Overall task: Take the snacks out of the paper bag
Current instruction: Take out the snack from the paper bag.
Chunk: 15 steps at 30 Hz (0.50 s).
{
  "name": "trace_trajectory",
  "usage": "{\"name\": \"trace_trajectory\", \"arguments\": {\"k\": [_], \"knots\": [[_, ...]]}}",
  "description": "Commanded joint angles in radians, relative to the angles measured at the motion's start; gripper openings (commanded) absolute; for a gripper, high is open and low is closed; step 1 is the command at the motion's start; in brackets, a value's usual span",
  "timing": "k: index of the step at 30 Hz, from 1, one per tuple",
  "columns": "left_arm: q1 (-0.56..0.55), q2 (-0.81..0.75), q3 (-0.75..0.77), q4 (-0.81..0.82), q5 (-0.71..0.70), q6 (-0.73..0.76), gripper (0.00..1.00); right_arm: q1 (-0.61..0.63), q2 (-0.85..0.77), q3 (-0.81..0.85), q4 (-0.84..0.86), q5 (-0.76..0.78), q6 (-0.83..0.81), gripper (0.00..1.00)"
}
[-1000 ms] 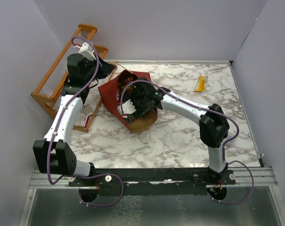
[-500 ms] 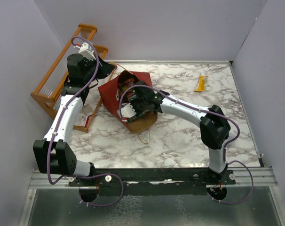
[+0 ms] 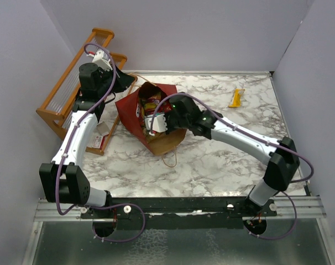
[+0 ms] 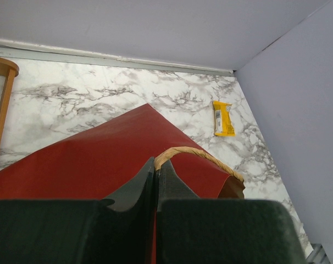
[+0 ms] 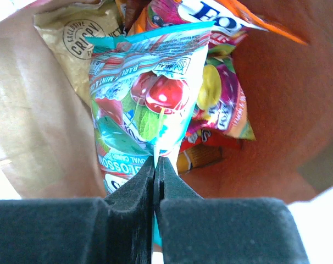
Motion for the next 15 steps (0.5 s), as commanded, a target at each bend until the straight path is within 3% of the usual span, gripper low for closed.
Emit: {"name": "trace_trajectory", "arguments": {"k": [1,7,15], "knots": [[0.011,0.004,-0.008,0.026,0.005,0.006,0.0,0.006,-0.159,-0.12,0.224,0.027,0.242,0.01],[0.013,0.006,-0.008,0.026,0.006,0.005,0.0,0.006,-0.387,-0.203,0.433,-0.025,0.532,0.01],[0.015,0.004,-0.008,0.025,0.004,0.005,0.0,0.006,-0.554,-0.178,0.55,0.222,0.833,0.01]]}}
